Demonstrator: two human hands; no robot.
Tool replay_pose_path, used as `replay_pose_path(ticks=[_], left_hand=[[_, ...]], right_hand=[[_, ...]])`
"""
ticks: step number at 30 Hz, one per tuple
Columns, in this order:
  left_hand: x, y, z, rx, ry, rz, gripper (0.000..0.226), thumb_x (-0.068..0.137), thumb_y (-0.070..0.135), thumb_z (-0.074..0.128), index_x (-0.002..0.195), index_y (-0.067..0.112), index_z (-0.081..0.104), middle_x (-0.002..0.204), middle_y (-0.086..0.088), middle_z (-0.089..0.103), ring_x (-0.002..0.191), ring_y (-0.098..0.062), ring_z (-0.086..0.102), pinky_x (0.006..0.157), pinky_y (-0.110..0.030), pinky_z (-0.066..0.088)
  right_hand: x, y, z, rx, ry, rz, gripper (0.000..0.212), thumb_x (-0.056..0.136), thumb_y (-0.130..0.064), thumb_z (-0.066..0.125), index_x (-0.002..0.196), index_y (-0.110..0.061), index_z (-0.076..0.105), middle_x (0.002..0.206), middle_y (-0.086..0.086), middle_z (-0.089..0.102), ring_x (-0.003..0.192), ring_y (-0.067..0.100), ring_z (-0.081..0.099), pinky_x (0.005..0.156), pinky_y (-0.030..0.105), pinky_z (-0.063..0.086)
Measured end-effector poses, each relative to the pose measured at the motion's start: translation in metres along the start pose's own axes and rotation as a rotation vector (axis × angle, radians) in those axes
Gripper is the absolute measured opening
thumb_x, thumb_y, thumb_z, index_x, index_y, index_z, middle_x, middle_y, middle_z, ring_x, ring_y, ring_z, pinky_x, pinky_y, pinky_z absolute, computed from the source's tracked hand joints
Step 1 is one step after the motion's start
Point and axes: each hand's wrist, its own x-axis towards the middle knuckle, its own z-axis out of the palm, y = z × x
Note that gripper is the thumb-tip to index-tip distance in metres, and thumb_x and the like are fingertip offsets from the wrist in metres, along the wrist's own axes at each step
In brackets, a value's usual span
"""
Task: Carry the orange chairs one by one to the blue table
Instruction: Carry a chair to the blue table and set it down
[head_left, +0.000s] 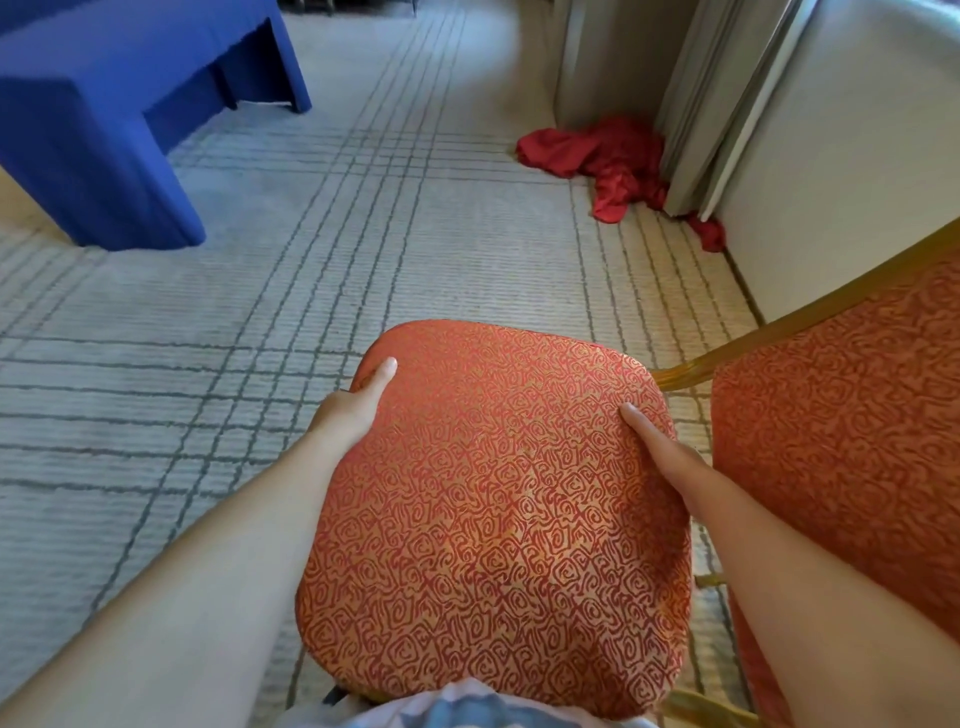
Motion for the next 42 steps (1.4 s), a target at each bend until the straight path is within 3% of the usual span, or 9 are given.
replay_pose_path(ticks=[7, 11, 15, 20, 29, 35, 42], left_hand=[[0.082, 0.051, -0.003, -0.017, -0.027, 0.025, 0.109, 0.072, 0.087, 0.041, 0.138, 0.001, 0.048, 0.137, -0.020, 0.052, 0.123, -0.035, 0.052, 0.099, -0.039, 0.041], [0.145, 0.094, -0.023, -0.033, 0.003, 0.037, 0.108, 0.071, 0.088, 0.041, 0.134, 0.001, 0.052, 0.133, -0.020, 0.056, 0.121, -0.035, 0.054, 0.096, -0.037, 0.041], [0.205, 0.131, -0.041, -0.047, 0.038, 0.067, 0.102, 0.074, 0.085, 0.042, 0.129, 0.000, 0.056, 0.131, -0.023, 0.057, 0.121, -0.035, 0.054, 0.099, -0.037, 0.041], [0.273, 0.189, -0.069, -0.079, 0.053, 0.065, 0.104, 0.073, 0.086, 0.042, 0.133, 0.001, 0.054, 0.135, -0.022, 0.054, 0.124, -0.035, 0.052, 0.101, -0.038, 0.040], [0.418, 0.282, -0.075, -0.089, 0.048, 0.032, 0.109, 0.067, 0.091, 0.039, 0.131, 0.005, 0.057, 0.130, -0.021, 0.059, 0.118, -0.034, 0.057, 0.098, -0.038, 0.043], [0.528, 0.394, -0.083, -0.135, 0.122, 0.043, 0.106, 0.071, 0.087, 0.042, 0.134, 0.002, 0.054, 0.136, -0.023, 0.054, 0.125, -0.034, 0.053, 0.103, -0.038, 0.040], [0.629, 0.452, -0.094, -0.154, 0.134, -0.004, 0.096, 0.077, 0.081, 0.044, 0.125, 0.000, 0.060, 0.129, -0.024, 0.059, 0.120, -0.033, 0.057, 0.098, -0.035, 0.042]], right_hand=[[0.057, -0.073, 0.023, 0.014, 0.011, -0.025, 0.131, 0.032, -0.096, 0.063, 0.138, -0.020, 0.055, 0.133, 0.009, 0.060, 0.119, 0.031, 0.057, 0.110, 0.047, 0.040], [0.092, -0.138, 0.048, 0.032, 0.012, -0.057, 0.119, 0.045, -0.092, 0.063, 0.138, -0.019, 0.056, 0.134, 0.010, 0.060, 0.120, 0.031, 0.056, 0.109, 0.046, 0.040], [0.132, -0.205, 0.070, 0.033, 0.030, -0.073, 0.126, 0.034, -0.097, 0.063, 0.134, -0.020, 0.059, 0.128, 0.006, 0.063, 0.115, 0.028, 0.059, 0.108, 0.045, 0.042], [0.169, -0.298, 0.092, 0.012, 0.011, -0.135, 0.113, 0.050, -0.089, 0.065, 0.135, -0.016, 0.058, 0.132, 0.008, 0.061, 0.118, 0.028, 0.057, 0.109, 0.041, 0.040], [0.299, -0.435, 0.126, -0.030, -0.026, -0.136, 0.133, 0.025, -0.096, 0.065, 0.132, -0.017, 0.060, 0.126, 0.008, 0.065, 0.112, 0.028, 0.061, 0.107, 0.043, 0.043], [0.425, -0.571, 0.135, -0.035, -0.066, -0.131, 0.129, 0.028, -0.097, 0.065, 0.132, -0.022, 0.060, 0.124, 0.006, 0.067, 0.110, 0.028, 0.064, 0.107, 0.044, 0.043], [0.508, -0.678, 0.174, -0.114, -0.090, -0.113, 0.124, 0.032, -0.094, 0.068, 0.128, -0.015, 0.063, 0.121, 0.010, 0.068, 0.108, 0.029, 0.065, 0.104, 0.043, 0.046]])
